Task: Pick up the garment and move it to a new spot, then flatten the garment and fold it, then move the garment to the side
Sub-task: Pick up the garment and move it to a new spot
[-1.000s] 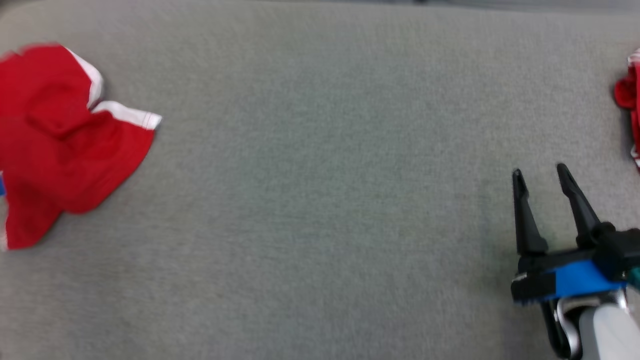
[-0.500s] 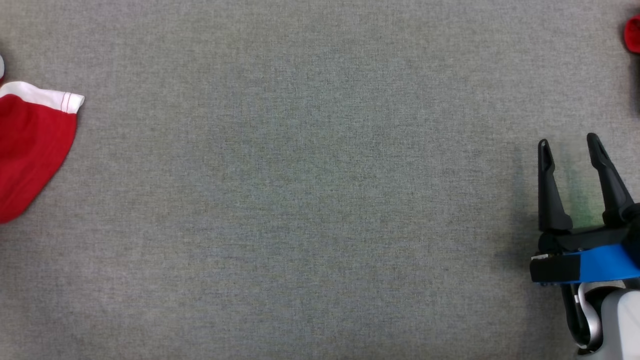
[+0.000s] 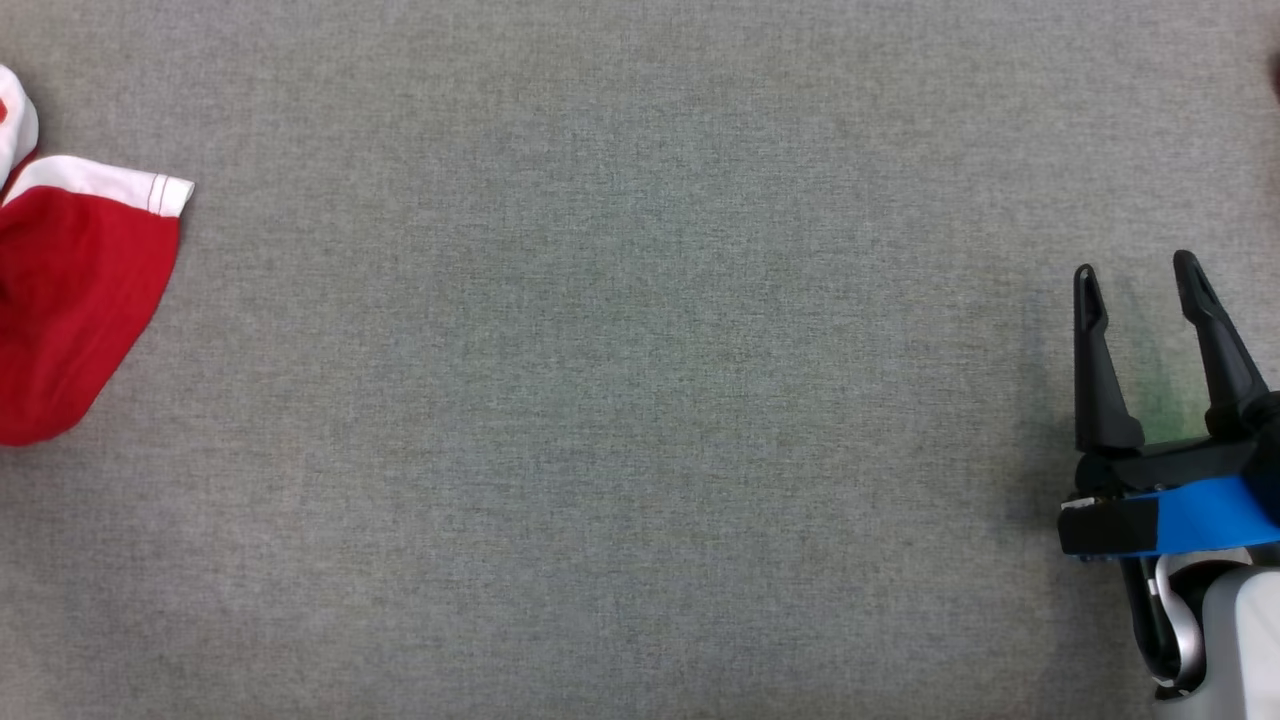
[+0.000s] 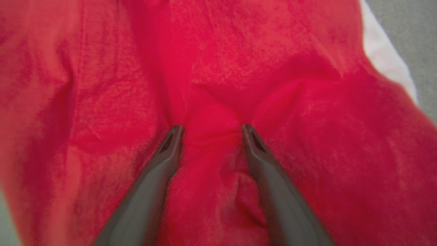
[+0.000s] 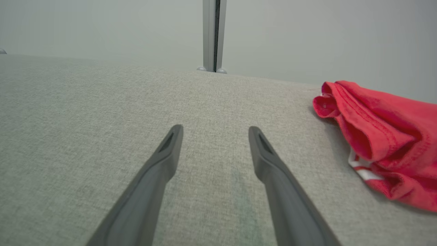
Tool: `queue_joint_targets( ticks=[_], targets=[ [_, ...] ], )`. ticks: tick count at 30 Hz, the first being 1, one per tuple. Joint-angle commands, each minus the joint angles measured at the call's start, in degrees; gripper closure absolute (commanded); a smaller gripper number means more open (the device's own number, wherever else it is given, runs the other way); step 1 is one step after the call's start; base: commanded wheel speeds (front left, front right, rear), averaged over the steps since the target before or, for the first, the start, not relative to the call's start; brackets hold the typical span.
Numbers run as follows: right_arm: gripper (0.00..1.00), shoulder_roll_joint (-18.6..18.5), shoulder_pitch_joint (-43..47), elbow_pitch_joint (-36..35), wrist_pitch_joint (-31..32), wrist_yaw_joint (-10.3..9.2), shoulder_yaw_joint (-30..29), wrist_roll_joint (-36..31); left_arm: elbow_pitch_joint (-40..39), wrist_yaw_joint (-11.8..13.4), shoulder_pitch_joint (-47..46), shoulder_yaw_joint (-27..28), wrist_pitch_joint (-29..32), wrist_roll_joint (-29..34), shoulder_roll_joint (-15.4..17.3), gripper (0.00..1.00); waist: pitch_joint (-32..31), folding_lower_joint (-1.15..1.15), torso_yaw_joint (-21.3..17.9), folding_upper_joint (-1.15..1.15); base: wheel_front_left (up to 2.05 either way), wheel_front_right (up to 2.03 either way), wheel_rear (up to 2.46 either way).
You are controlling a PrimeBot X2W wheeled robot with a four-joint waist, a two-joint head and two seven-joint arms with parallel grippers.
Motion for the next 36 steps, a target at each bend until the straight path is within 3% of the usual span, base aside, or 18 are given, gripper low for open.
queue_joint_targets(
  ticks=[1, 3, 12, 17, 20, 31, 36],
  targets=[
    [0.00, 0.00, -0.90, 0.31, -0.03, 0.01, 0.31, -0.20, 0.45, -0.57, 1.63, -2.02, 1.81, -1.30, -1.00, 1.00, -0.26, 0.00, -0.29, 0.01, 0.00, 0.00, 0.00],
    [0.00, 0.14, -1.07, 0.55, -0.16, 0.01, 0.48, 0.04, 0.08, -0.56, 2.05, -2.55, 1.55, -2.08, -0.61, 1.00, -0.43, 0.00, -0.52, 0.01, 0.00, 0.00, 0.00],
    [0.00, 1.05, -1.12, 4.27, -2.25, 0.01, 0.88, 1.36, -3.35, -0.40, -0.02, -5.55, -12.88, -1.75, 2.57, 1.00, -4.68, 0.00, -2.28, 0.01, 0.00, 0.00, 0.00],
    [0.00, 1.71, -1.00, 7.35, -3.67, 0.01, 1.84, 2.39, -7.37, 0.17, -2.76, -7.84, -24.07, 2.34, 2.52, 1.00, -8.67, 0.00, -3.51, 0.01, 0.00, 0.00, 0.00],
    [0.00, 2.16, -0.85, 9.25, -4.46, 0.01, 2.54, 3.04, -10.44, 0.55, -4.34, -9.53, -27.48, 4.37, 1.27, 1.00, -11.14, 0.00, -4.76, 0.01, 0.00, 0.00, 0.00],
    [0.00, 2.69, 0.53, 13.95, -6.38, 0.01, 3.55, 6.52, -32.27, 1.94, -10.56, -15.94, -23.61, 8.39, -3.54, 1.00, -16.47, 0.00, -12.03, 0.01, 0.00, 0.00, 0.00],
    [0.00, 2.71, 0.16, 15.22, -6.59, 0.01, 4.47, 8.79, -38.70, 1.77, -14.63, -19.74, -19.77, 8.43, -8.05, 1.00, -16.67, 0.00, -16.06, 0.01, 0.00, 0.00, 0.00]
  ],
)
